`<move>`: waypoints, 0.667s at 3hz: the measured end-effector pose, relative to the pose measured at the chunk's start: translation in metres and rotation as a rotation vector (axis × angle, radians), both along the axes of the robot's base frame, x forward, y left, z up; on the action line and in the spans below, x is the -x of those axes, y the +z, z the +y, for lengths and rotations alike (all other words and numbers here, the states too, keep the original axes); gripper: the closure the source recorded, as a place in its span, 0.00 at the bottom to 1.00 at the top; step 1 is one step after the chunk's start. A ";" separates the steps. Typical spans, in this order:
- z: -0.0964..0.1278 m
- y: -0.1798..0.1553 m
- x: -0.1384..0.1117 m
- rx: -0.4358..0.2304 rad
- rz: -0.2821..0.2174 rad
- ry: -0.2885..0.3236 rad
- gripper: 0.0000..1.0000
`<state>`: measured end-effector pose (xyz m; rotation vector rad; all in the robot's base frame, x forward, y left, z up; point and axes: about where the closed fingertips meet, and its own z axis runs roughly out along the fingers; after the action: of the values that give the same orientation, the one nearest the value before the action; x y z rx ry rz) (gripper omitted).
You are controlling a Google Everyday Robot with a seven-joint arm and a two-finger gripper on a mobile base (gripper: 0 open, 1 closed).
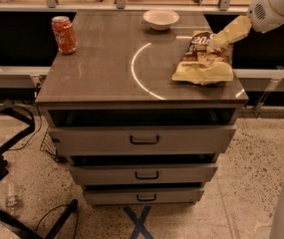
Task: Move brown chip bag near coke can
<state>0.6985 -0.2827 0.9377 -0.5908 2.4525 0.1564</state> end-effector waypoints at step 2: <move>0.087 -0.072 0.004 0.075 0.049 0.058 0.00</move>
Offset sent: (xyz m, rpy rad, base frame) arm -0.0121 0.1226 -0.1169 -0.0897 0.1048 0.0863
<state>0.6948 -0.1962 0.8657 -0.6992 2.4988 0.1043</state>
